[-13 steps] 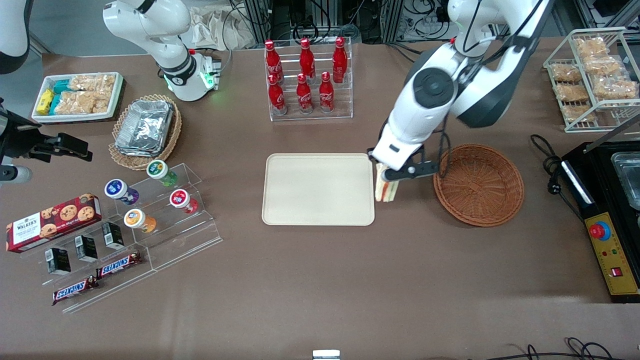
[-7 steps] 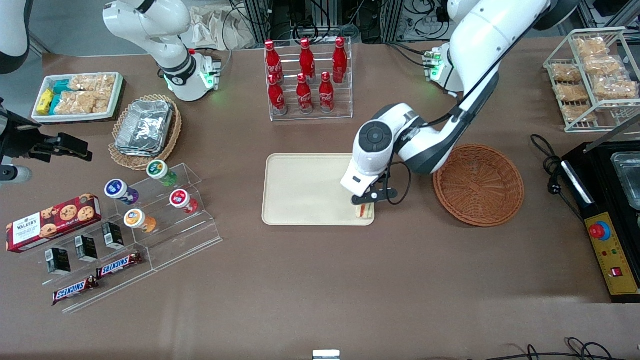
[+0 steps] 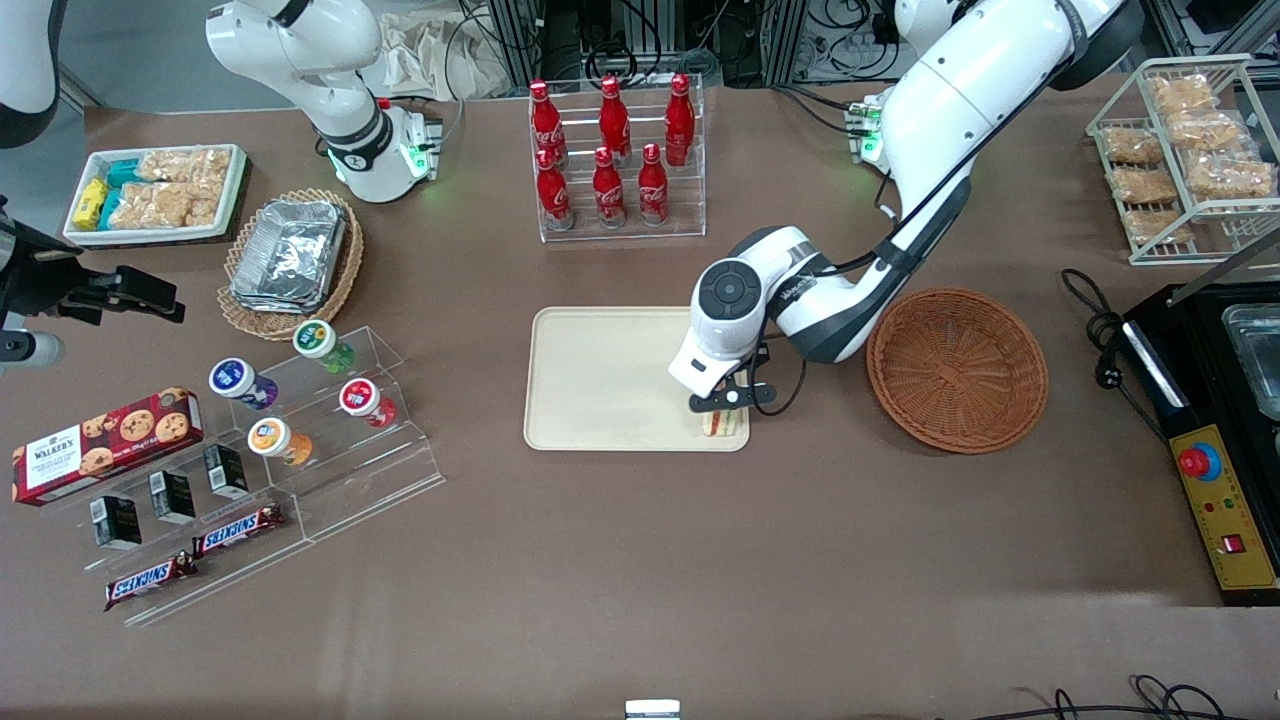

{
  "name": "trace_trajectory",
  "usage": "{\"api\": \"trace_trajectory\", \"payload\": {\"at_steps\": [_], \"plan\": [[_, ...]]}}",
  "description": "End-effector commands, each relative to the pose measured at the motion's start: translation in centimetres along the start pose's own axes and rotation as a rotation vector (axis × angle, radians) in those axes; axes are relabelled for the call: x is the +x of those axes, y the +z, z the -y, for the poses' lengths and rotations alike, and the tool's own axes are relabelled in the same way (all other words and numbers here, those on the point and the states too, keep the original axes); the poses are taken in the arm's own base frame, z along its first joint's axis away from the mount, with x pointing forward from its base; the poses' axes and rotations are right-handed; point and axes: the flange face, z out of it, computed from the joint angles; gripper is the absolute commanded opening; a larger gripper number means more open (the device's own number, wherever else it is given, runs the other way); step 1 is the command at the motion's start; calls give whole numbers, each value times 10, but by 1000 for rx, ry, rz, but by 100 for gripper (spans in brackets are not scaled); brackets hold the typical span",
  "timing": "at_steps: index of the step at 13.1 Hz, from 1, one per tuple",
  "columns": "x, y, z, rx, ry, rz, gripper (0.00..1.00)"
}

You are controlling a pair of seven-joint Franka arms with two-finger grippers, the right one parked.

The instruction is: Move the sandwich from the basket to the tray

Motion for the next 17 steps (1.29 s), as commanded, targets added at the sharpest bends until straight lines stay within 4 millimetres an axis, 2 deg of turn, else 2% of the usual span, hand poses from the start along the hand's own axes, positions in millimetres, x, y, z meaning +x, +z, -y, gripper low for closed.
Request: {"api": "trace_trajectory", "payload": {"at_steps": [1, 3, 5, 6, 7, 9, 10, 11, 13, 16, 17], "plan": [[4, 1, -8, 0, -14, -24, 100], [12, -5, -4, -8, -51, -31, 100], [18, -21, -4, -23, -122, -44, 100], [23, -38, -3, -29, -168, -67, 100], [29, -65, 0, -25, -196, -94, 100], [53, -109, 27, 39, -250, -89, 100], [55, -136, 33, 56, -262, -83, 100], [67, -155, 55, 62, -289, -51, 100], [69, -217, 98, 11, -228, -31, 100], [84, -293, 223, -33, -134, 3, 100], [85, -306, 266, -43, -91, 14, 100]]}}
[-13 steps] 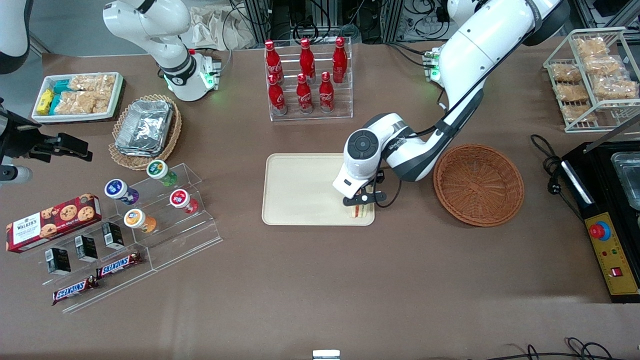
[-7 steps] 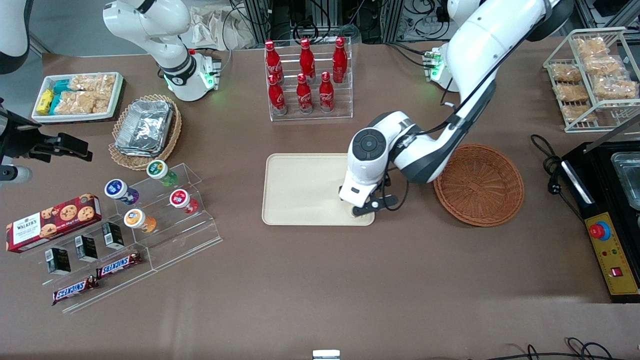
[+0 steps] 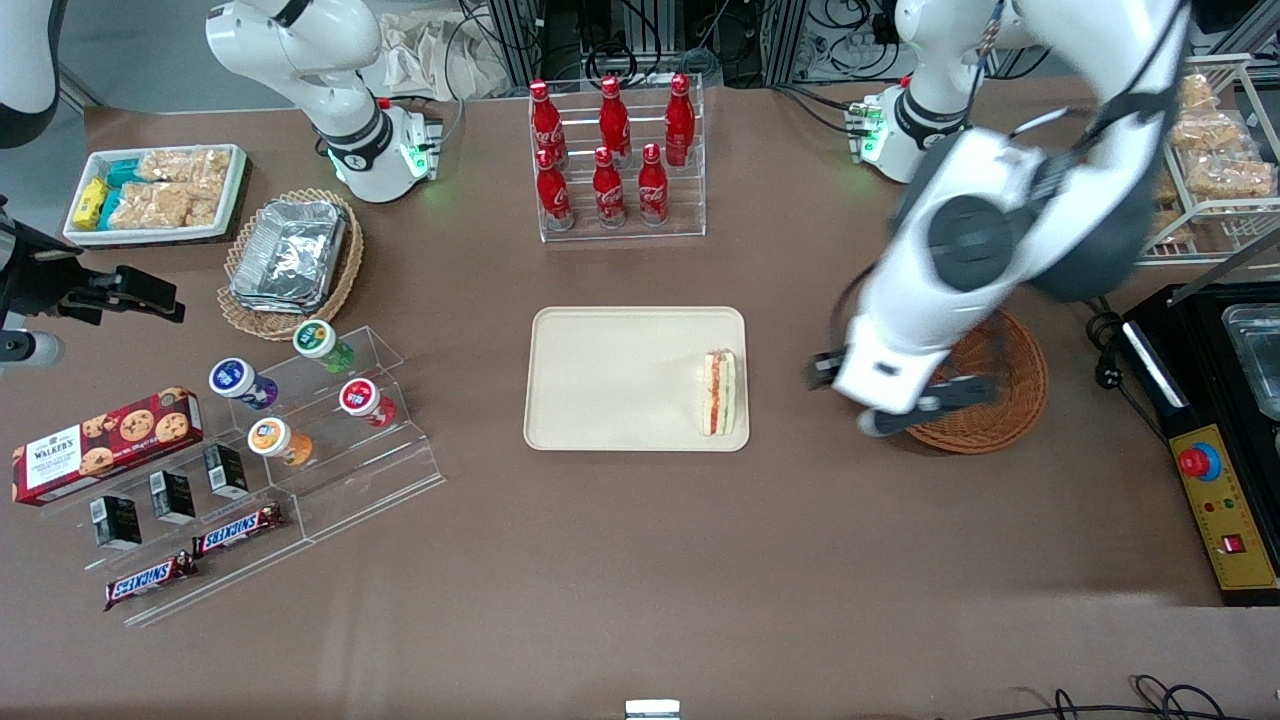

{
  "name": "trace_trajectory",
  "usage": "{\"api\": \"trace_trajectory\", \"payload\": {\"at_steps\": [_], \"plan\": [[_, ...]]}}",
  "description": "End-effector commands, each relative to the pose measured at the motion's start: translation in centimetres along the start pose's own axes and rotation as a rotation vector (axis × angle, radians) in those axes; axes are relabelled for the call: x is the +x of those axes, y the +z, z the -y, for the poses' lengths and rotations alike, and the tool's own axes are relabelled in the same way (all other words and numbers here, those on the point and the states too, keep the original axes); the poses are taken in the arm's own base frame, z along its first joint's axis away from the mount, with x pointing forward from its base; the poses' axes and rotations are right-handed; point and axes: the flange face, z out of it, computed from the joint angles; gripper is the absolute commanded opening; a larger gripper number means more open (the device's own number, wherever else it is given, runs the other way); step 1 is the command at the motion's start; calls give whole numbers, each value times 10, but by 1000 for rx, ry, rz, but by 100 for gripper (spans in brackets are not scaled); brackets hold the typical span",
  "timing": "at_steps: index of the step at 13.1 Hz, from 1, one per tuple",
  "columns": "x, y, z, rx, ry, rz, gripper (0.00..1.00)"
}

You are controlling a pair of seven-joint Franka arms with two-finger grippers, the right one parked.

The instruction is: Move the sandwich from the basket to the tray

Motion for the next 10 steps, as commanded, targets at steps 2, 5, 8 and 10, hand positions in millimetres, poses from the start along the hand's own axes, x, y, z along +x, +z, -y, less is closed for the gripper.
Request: {"api": "trace_trajectory", "payload": {"at_steps": [2, 5, 8, 10], "plan": [[3, -45, 122, -30, 167, 6, 100], [8, -48, 186, -27, 380, 23, 100], [20, -63, 214, -15, 444, 7, 100], [33, -62, 213, -10, 437, 2, 100]]}}
